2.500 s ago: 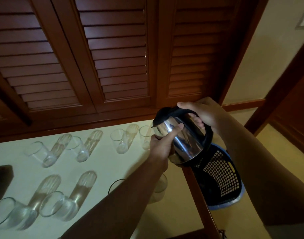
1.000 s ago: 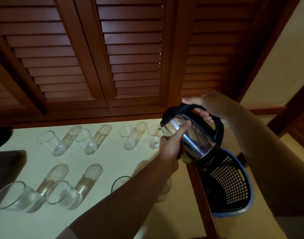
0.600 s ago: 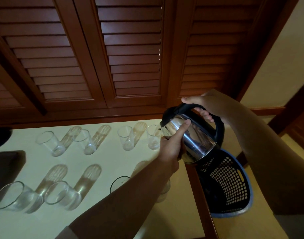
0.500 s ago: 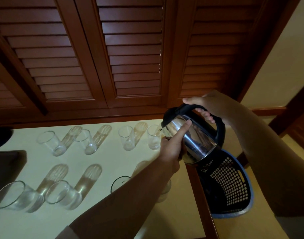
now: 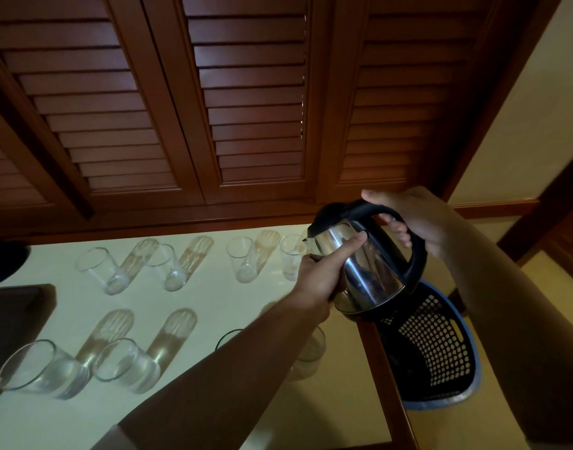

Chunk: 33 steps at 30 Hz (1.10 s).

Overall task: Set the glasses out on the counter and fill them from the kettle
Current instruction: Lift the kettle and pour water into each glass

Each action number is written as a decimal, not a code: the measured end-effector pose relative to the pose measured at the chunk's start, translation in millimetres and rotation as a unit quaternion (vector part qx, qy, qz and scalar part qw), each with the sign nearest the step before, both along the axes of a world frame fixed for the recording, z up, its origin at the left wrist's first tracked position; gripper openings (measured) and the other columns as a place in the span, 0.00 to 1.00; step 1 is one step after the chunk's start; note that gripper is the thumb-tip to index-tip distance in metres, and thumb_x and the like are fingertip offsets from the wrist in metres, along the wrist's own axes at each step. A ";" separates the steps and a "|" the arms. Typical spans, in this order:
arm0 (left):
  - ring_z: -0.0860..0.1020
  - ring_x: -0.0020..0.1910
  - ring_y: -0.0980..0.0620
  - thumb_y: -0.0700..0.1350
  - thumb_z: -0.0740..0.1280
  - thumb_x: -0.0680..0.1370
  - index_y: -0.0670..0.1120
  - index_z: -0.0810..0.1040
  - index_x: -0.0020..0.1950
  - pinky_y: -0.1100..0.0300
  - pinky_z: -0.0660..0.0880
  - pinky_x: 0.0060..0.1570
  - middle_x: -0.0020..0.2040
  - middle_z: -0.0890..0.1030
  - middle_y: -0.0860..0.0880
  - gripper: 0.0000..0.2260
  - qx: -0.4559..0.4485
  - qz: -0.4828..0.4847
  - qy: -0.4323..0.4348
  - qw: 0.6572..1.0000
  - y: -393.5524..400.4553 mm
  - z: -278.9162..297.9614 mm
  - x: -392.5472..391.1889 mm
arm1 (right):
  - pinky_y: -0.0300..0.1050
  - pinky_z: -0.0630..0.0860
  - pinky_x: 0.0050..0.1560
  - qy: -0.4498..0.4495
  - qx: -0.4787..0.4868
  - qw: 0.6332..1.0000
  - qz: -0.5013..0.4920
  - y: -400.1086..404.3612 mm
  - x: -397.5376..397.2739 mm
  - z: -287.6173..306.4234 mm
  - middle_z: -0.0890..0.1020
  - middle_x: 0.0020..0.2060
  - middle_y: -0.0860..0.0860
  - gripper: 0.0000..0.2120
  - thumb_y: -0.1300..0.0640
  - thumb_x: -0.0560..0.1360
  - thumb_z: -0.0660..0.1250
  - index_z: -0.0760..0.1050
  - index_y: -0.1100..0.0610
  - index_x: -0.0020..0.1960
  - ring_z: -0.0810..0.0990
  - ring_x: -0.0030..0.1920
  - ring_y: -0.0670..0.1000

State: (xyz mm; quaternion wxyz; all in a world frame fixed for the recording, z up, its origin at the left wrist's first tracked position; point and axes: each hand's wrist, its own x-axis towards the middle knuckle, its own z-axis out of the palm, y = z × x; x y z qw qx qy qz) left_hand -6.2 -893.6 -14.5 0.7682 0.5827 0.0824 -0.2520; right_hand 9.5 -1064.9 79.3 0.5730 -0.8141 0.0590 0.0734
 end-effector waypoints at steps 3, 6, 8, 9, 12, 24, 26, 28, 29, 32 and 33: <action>0.79 0.24 0.62 0.50 0.81 0.74 0.44 0.82 0.50 0.70 0.74 0.26 0.26 0.81 0.56 0.14 0.003 0.023 -0.019 1.000 4.3 6.2 -3.8 | 0.40 0.66 0.24 -0.042 0.030 0.999 -0.013 -1.4 -8.0 -10.7 0.68 0.20 0.50 0.26 0.41 0.78 0.72 0.71 0.56 0.29 0.66 0.21 0.50; 0.84 0.35 0.59 0.55 0.84 0.69 0.43 0.80 0.60 0.63 0.81 0.38 0.38 0.85 0.54 0.28 0.026 0.039 -0.045 0.998 13.4 6.8 -4.9 | 0.40 0.66 0.24 -0.074 0.052 0.995 -0.027 0.2 -12.9 -16.9 0.68 0.20 0.51 0.27 0.42 0.78 0.72 0.71 0.57 0.29 0.66 0.20 0.50; 0.86 0.49 0.53 0.58 0.85 0.65 0.45 0.76 0.61 0.53 0.84 0.52 0.51 0.87 0.50 0.33 0.054 0.039 -0.059 0.996 20.9 6.5 -5.5 | 0.41 0.65 0.25 -0.098 0.066 0.993 -0.025 3.8 -15.9 -18.6 0.67 0.19 0.51 0.27 0.43 0.78 0.71 0.70 0.58 0.29 0.65 0.19 0.50; 0.87 0.53 0.51 0.58 0.85 0.65 0.46 0.76 0.61 0.51 0.83 0.57 0.54 0.87 0.49 0.33 0.062 0.039 -0.067 0.995 24.5 6.8 -5.8 | 0.41 0.65 0.25 -0.108 0.070 0.991 -0.021 6.2 -17.4 -19.0 0.67 0.19 0.51 0.27 0.43 0.79 0.71 0.70 0.59 0.29 0.65 0.19 0.51; 0.87 0.56 0.50 0.63 0.85 0.60 0.48 0.76 0.62 0.48 0.82 0.62 0.56 0.88 0.50 0.38 0.078 0.042 -0.092 0.992 35.4 7.3 -2.8 | 0.40 0.65 0.23 -0.121 0.081 0.989 -0.009 15.6 -18.5 -16.7 0.68 0.19 0.51 0.26 0.45 0.80 0.70 0.70 0.59 0.29 0.65 0.19 0.50; 0.84 0.61 0.46 0.72 0.84 0.48 0.51 0.76 0.61 0.42 0.78 0.69 0.59 0.87 0.49 0.48 0.023 0.047 -0.055 0.997 85.5 10.4 8.1 | 0.38 0.66 0.24 -0.094 0.011 0.995 -0.019 83.6 -5.8 22.3 0.71 0.20 0.48 0.24 0.48 0.79 0.72 0.75 0.53 0.27 0.67 0.19 0.47; 0.84 0.61 0.47 0.70 0.84 0.52 0.50 0.76 0.60 0.42 0.78 0.69 0.58 0.87 0.49 0.44 0.017 0.032 -0.048 0.998 98.0 12.1 8.5 | 0.37 0.66 0.24 -0.086 -0.021 0.996 -0.021 96.8 -0.6 28.8 0.72 0.20 0.47 0.25 0.48 0.80 0.72 0.77 0.51 0.25 0.68 0.19 0.46; 0.84 0.61 0.46 0.68 0.82 0.56 0.50 0.76 0.60 0.42 0.77 0.70 0.58 0.86 0.48 0.40 0.011 0.018 -0.032 0.999 107.7 13.6 8.5 | 0.40 0.65 0.26 -0.079 -0.049 0.996 -0.012 109.0 3.5 34.5 0.73 0.20 0.48 0.25 0.45 0.79 0.73 0.76 0.51 0.25 0.68 0.20 0.48; 0.83 0.60 0.46 0.67 0.82 0.58 0.49 0.75 0.60 0.42 0.76 0.70 0.59 0.85 0.47 0.38 0.008 0.012 -0.019 1.000 112.6 14.3 9.2 | 0.41 0.65 0.27 -0.072 -0.060 0.995 -0.010 115.2 5.9 36.0 0.73 0.21 0.49 0.24 0.44 0.78 0.73 0.76 0.52 0.26 0.68 0.21 0.49; 0.82 0.59 0.46 0.64 0.82 0.67 0.48 0.74 0.63 0.43 0.78 0.67 0.59 0.84 0.46 0.34 -0.005 0.004 0.017 1.000 123.1 11.8 12.2 | 0.42 0.66 0.28 -0.044 -0.095 0.994 -0.017 128.1 14.8 36.0 0.73 0.21 0.50 0.25 0.42 0.76 0.74 0.79 0.63 0.36 0.68 0.21 0.49; 0.83 0.58 0.47 0.64 0.81 0.68 0.48 0.75 0.64 0.45 0.79 0.63 0.59 0.85 0.46 0.33 -0.014 0.002 0.026 1.000 125.9 10.2 13.2 | 0.42 0.67 0.27 -0.039 -0.105 0.994 -0.018 131.2 17.9 34.8 0.73 0.21 0.50 0.27 0.41 0.76 0.74 0.80 0.68 0.40 0.68 0.21 0.49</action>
